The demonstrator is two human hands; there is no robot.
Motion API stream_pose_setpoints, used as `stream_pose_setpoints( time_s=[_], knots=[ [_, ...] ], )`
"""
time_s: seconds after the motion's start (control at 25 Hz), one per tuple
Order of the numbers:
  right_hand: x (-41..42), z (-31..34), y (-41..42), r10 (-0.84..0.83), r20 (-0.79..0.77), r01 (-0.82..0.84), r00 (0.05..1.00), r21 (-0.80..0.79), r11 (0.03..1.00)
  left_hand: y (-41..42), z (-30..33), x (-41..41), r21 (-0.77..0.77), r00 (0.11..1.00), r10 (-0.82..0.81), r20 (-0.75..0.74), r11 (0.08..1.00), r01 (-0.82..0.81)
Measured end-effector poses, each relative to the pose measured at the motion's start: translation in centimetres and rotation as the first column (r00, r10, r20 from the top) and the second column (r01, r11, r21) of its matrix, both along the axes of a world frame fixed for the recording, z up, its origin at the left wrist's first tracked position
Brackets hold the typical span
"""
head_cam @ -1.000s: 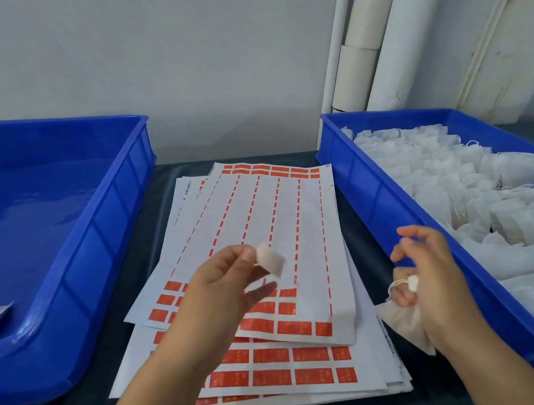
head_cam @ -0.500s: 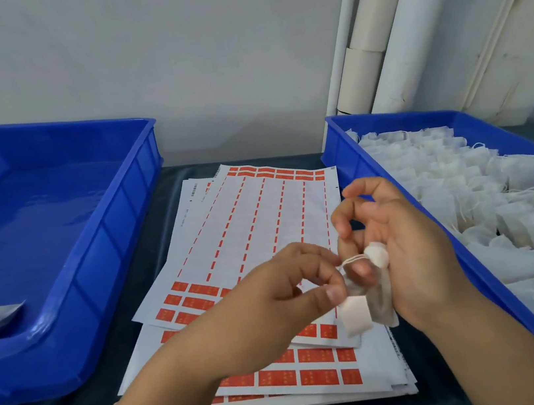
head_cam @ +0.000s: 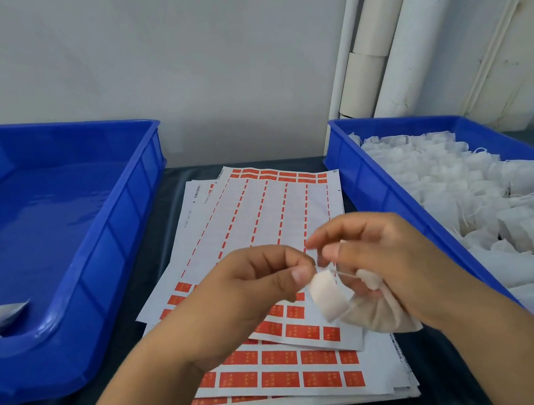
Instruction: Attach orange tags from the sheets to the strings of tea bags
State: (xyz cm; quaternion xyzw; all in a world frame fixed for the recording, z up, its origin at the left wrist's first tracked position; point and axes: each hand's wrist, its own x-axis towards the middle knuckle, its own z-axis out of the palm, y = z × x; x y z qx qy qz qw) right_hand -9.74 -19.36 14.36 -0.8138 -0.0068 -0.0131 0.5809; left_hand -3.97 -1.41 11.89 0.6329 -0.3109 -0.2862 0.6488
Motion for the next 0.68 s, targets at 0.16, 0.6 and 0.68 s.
stream_pose_setpoints(
  time_s=[0.16, 0.6, 0.68],
  knots=[
    [0.2, 0.3, 0.0, 0.008, -0.018, -0.012, 1.000, -0.233, 0.972, 0.3, 0.2, 0.3, 0.014, 0.997, 0.041, -0.068, 0.999, -0.041],
    [0.0, 0.5, -1.0, -0.073, -0.032, 0.076, 0.997, 0.112, 0.991, 0.6, 0.4, 1.4, 0.108, 0.810, 0.381, -0.447, 0.921, -0.374],
    [0.0, 0.7, -0.9, -0.044, -0.020, 0.046, 0.999, 0.131, 0.990, 0.1, 0.6, 1.4, 0.119, 0.780, 0.408, -0.475, 0.908, -0.402]
  ],
)
